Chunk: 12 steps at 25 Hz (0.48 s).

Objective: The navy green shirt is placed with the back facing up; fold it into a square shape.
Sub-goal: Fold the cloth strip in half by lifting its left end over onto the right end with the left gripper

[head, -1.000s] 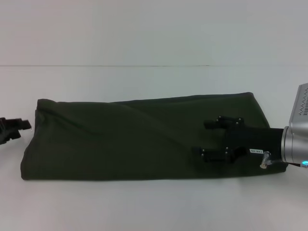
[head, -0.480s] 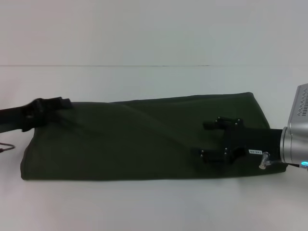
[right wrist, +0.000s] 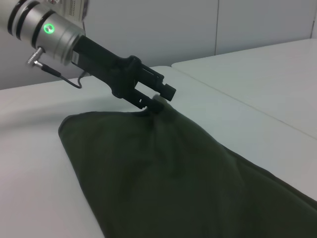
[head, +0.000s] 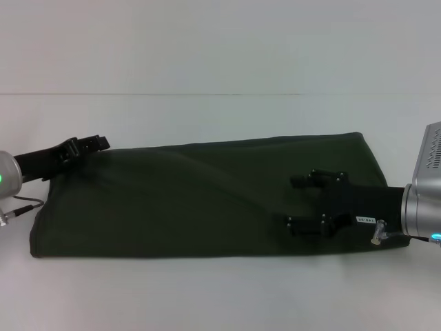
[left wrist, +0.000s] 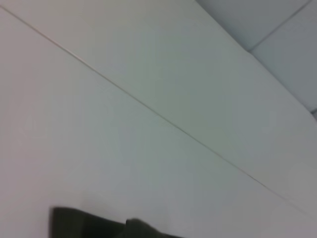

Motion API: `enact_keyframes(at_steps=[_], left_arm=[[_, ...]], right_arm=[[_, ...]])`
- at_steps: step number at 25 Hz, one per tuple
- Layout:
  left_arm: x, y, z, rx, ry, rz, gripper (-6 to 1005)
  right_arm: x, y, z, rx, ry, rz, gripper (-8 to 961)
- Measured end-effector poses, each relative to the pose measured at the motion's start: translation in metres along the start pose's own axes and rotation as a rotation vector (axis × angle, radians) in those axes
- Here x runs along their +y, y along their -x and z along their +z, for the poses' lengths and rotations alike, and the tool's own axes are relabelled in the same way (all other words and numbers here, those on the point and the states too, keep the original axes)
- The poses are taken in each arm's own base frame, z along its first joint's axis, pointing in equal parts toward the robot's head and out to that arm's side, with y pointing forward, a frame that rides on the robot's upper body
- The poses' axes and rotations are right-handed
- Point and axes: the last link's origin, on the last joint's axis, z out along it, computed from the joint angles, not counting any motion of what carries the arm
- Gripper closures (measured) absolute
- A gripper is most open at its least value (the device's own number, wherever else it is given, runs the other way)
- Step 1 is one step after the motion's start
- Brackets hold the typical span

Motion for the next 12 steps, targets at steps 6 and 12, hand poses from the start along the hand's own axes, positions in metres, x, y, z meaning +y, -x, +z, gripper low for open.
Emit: enact_keyframes(at_steps=[6,12], left_arm=[[-0.006,0.004,0.009,0.065,-0.084,0.013,314],[-0.013,0.004,0.006,0.079,-0.112,0.013,315]], right_arm=[[0.000,0.001,0.000,-0.002,0.001,0.000,68],[-0.001,0.002,0.000,-0.003,0.001,0.000,68]])
